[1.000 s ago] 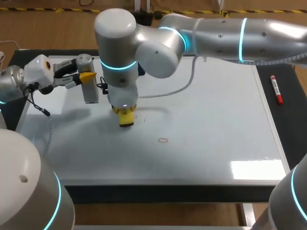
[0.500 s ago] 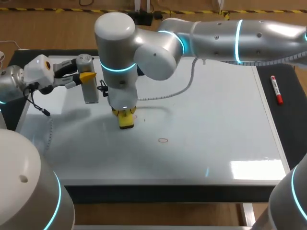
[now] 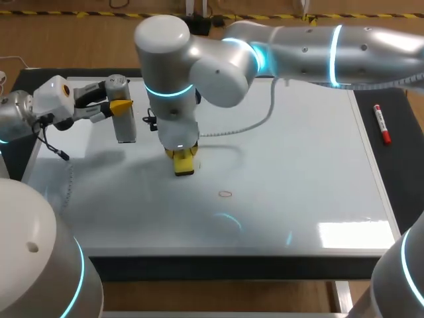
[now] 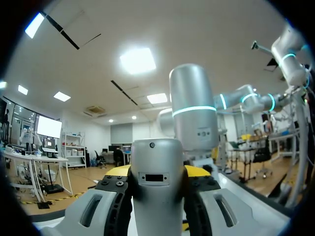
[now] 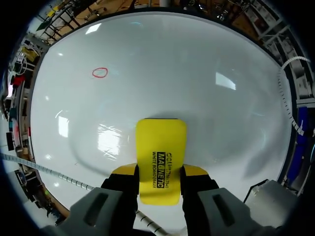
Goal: Pick up the inspection probe, press it on each red-marked spot on the whiteboard one by one, put down the probe, pick up the eraser, and wipe off all the red marks.
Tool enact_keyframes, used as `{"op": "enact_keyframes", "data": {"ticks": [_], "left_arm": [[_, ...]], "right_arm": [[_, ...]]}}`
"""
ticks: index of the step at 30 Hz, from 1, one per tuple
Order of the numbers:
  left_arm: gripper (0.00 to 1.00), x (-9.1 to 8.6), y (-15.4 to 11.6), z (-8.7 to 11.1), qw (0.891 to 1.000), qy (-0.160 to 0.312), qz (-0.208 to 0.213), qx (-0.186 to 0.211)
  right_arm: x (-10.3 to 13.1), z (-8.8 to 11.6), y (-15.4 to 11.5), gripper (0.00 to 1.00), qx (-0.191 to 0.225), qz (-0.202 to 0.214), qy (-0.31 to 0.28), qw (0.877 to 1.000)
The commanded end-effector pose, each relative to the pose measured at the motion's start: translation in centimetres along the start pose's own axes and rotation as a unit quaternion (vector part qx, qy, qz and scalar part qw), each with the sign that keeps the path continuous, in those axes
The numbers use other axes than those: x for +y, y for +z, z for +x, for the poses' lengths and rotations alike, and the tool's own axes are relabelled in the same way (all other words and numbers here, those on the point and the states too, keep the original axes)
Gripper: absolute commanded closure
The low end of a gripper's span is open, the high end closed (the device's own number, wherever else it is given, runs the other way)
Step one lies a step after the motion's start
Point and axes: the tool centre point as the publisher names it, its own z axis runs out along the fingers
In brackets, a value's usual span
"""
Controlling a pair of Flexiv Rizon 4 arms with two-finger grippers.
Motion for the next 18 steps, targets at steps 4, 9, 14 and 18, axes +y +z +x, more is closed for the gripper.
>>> {"op": "enact_keyframes", "data": {"ticks": [4,9,14,18], "left_arm": [[1.0,-0.2,0.0,0.1,1.0,0.0,-0.002,-0.001],[1.0,-0.2,0.0,0.1,1.0,0.0,-0.002,-0.001],[1.0,-0.2,0.0,0.1,1.0,0.0,-0.002,-0.001],[1.0,-0.2,0.0,0.1,1.0,0.0,-0.002,-0.001]], "right_arm": [[0.3,3.1,0.1,1.0,0.004,0.006,0.016,1.0],[0.1,4.6,-0.2,1.0,0.006,0.009,0.03,1.0],[0.0,5.0,-0.5,1.0,0.007,0.011,0.035,0.999],[0.0,5.3,-1.3,1.0,-0.008,0.004,0.031,0.999]]}}
